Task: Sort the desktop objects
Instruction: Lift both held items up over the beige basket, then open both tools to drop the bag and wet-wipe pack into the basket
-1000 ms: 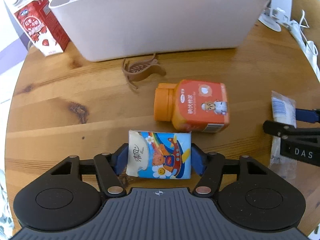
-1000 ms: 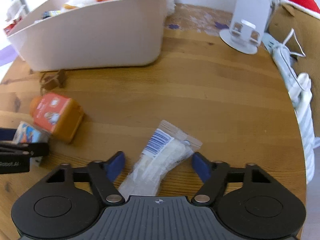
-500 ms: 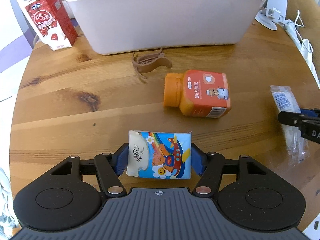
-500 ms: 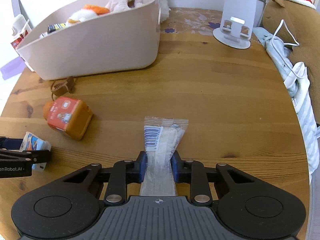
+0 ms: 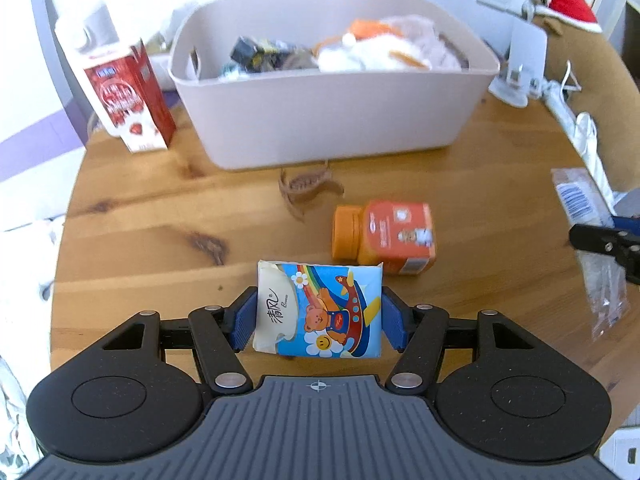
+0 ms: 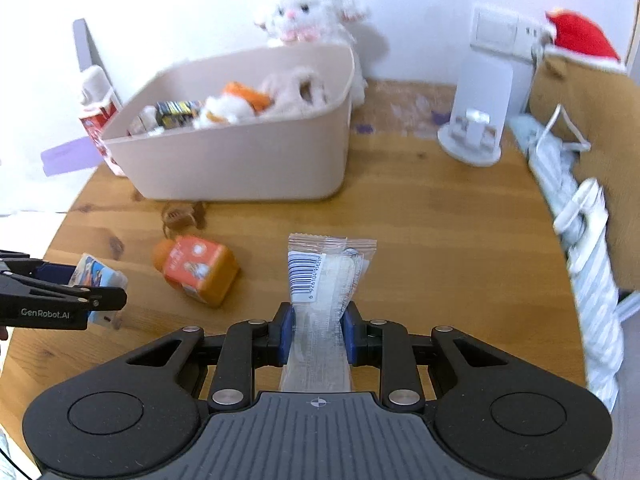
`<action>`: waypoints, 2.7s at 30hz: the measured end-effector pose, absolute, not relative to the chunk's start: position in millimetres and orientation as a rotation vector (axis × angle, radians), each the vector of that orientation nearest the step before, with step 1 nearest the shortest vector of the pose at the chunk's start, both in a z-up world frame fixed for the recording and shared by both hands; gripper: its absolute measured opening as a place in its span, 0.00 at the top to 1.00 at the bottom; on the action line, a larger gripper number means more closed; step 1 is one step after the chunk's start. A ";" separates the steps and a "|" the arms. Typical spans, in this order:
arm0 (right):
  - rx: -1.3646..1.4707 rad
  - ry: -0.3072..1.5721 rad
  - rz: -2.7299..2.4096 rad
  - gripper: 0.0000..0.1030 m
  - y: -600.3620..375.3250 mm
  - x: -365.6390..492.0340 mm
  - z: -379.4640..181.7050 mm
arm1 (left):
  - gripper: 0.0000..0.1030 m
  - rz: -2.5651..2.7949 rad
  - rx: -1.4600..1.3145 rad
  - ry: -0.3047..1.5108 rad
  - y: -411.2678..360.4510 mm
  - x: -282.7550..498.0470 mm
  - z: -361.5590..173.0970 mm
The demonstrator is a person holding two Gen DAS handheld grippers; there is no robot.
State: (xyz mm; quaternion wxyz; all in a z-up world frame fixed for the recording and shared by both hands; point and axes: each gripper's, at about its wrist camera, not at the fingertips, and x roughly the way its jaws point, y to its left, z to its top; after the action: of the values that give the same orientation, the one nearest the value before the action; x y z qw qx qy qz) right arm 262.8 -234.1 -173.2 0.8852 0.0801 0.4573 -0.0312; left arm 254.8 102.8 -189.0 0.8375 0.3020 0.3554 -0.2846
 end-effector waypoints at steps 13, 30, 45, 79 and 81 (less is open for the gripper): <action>0.118 0.765 -0.080 0.77 -245.0 275.4 -106.1 | 0.38 -0.623 0.588 0.633 105.9 255.5 -136.9; 0.022 0.613 -0.045 0.77 -250.2 330.9 -55.3 | 0.38 -0.633 0.560 0.415 71.3 298.5 -66.0; -0.046 0.552 0.025 0.77 -243.0 396.4 -48.6 | 0.38 -0.668 0.637 0.370 5.6 326.3 -67.4; -0.020 0.719 0.156 0.41 -224.7 487.9 -132.7 | 0.25 -0.743 0.740 0.473 -30.6 382.0 -115.2; -0.028 0.706 0.156 0.36 -224.2 483.5 -127.5 | 0.25 -0.748 0.740 0.467 -26.7 381.4 -113.0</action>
State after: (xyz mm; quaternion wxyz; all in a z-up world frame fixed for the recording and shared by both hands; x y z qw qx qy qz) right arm 483.5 -224.2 -127.5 0.9353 -0.0135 0.3453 0.0763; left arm 381.4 -26.7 -113.0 0.8388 0.3499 0.2210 -0.3536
